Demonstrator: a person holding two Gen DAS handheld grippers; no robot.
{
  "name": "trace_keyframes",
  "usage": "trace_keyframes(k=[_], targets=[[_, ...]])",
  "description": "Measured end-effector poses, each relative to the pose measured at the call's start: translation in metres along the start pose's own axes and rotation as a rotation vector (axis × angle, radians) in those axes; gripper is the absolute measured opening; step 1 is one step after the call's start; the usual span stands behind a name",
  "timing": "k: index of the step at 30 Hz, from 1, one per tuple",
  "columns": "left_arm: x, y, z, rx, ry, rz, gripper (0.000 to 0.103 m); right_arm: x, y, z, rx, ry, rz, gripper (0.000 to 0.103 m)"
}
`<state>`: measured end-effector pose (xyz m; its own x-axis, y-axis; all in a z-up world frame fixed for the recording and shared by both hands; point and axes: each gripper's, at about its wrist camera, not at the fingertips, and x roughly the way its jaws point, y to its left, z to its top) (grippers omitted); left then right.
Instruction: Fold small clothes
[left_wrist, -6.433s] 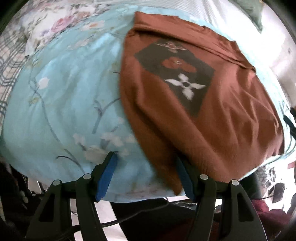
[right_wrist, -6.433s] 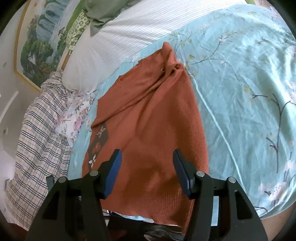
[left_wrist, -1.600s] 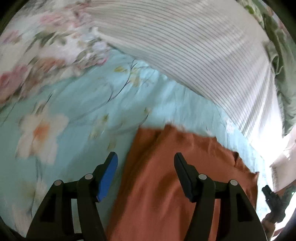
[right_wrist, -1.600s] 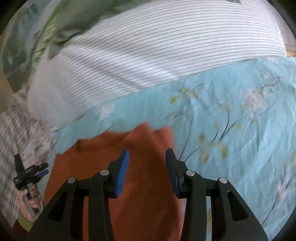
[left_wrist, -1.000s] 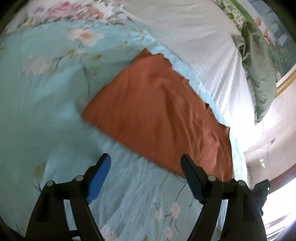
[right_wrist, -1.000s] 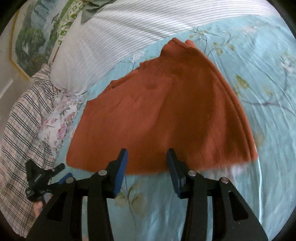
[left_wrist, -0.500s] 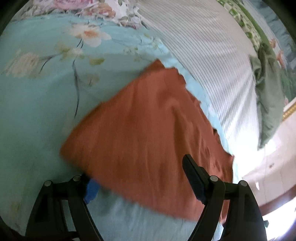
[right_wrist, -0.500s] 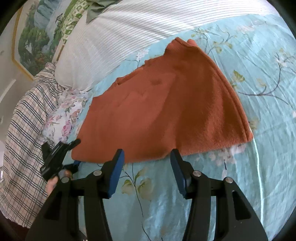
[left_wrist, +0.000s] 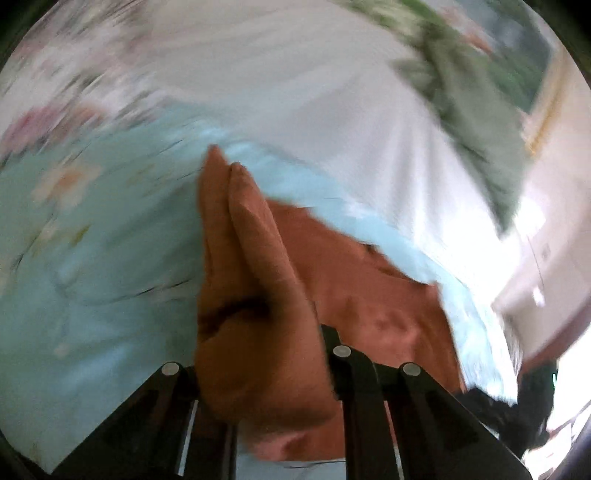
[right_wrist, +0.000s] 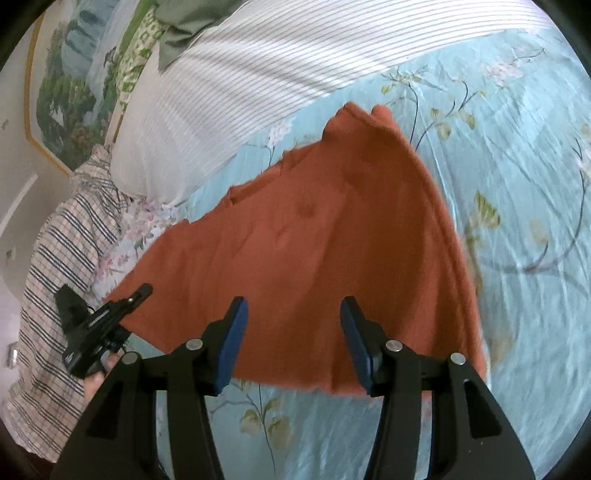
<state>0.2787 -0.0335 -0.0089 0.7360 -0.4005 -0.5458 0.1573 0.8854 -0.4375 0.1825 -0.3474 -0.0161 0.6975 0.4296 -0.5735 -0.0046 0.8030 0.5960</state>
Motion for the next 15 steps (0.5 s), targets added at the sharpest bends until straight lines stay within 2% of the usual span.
trace_keyframes(k=[3, 7, 10, 13, 15], targets=[[0.011, -0.06, -0.011, 0.217, 0.016, 0.007, 0.011, 0.003, -0.006, 0.015, 0.011, 0.012, 0.022, 0.054], [0.039, -0.114, -0.05, 0.45, 0.062, 0.027, 0.011, 0.021, -0.008, 0.031, 0.033, 0.053, 0.071, 0.054], [0.064, -0.124, -0.078, 0.539, 0.116, 0.057, 0.011, 0.046, -0.002, 0.043, 0.027, 0.115, 0.128, 0.054], [0.072, -0.124, -0.094, 0.597, 0.125, 0.1, 0.011, 0.076, 0.01, 0.053, 0.014, 0.187, 0.168, 0.054], [0.068, -0.124, -0.096, 0.626, 0.111, 0.115, 0.011, 0.103, 0.019, 0.062, -0.001, 0.228, 0.171, 0.061]])
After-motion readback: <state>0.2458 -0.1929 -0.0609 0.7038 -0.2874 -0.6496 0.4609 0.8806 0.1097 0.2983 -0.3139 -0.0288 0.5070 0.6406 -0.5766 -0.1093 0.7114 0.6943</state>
